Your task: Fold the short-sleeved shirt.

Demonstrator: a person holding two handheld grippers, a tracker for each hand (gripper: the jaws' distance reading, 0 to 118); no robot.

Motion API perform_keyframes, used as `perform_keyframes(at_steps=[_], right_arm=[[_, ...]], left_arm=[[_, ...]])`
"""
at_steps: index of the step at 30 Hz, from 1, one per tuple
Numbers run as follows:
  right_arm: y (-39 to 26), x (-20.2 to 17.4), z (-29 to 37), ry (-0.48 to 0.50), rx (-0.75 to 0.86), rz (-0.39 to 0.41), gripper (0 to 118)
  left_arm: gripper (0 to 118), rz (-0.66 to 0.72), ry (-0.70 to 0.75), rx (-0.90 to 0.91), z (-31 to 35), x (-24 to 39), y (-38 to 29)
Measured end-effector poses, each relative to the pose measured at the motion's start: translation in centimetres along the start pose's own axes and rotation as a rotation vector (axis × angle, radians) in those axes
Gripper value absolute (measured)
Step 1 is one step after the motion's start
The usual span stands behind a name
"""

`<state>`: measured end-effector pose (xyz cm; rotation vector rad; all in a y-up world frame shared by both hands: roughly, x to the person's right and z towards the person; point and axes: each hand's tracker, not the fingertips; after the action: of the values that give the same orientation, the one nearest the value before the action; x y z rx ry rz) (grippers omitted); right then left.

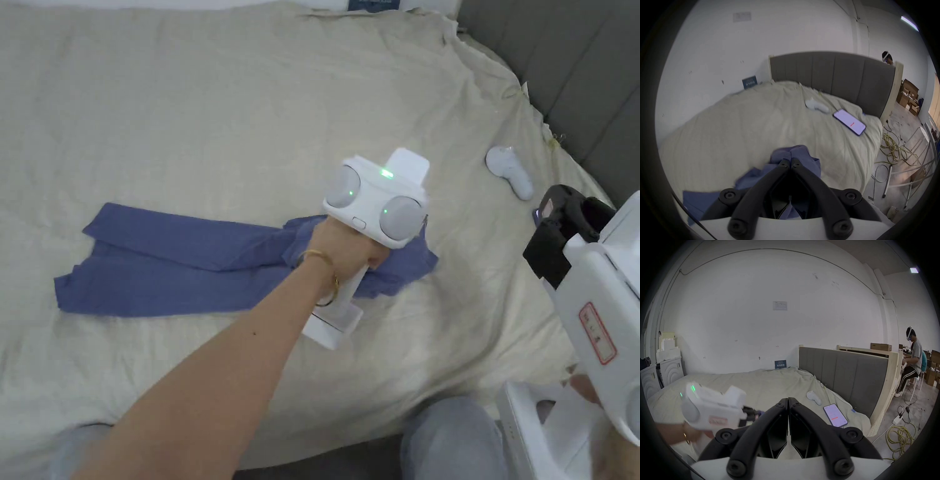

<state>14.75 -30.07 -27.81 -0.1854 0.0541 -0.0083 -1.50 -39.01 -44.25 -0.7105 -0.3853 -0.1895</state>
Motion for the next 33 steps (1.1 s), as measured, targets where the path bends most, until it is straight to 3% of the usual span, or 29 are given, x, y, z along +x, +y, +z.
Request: perform_keyframes(at_steps=[1, 5, 6, 13, 23, 25, 28, 33], right_arm=[[-0.1, -0.1, 0.0, -0.002, -0.003, -0.001, 0], [-0.3, -0.6, -0.4, 0.002, -0.016, 0.006, 0], [-0.3, -0.6, -0.5, 0.004, -0.017, 0.004, 0], [0.4, -2.1, -1.4, 0.024, -0.021, 0.01, 0], [1.8, -4.3, -3.6, 0.095, 0.02, 0.048, 0], [1.9, -5.1, -3.7, 0.112, 0.024, 0.05, 0], [2.0, -6.1, -4.0, 0.136, 0.027, 0.059, 0], [1.3, -7.3, -3.6, 0.18, 0.028, 0.05, 0]], left_arm=[[16, 0.019, 0.006, -0.019, -0.6, 0.3, -0.4], [111, 0.107, -0.059, -0.135, -2.4, -0.2, -1.0], [118, 0.125, -0.067, -0.136, -2.0, -0.8, -1.1], [118, 0.398, -0.071, 0.07, 4.0, -8.4, 1.7], [116, 0.362, 0.403, 0.396, 17.1, -16.2, -1.3], [106, 0.358, 0.5, 0.439, 18.9, -16.6, -3.0], [77, 0.292, 0.581, 0.435, 20.3, -16.5, -5.7], [31, 0.364, 0.63, 0.437, 21.8, -16.5, -10.2]])
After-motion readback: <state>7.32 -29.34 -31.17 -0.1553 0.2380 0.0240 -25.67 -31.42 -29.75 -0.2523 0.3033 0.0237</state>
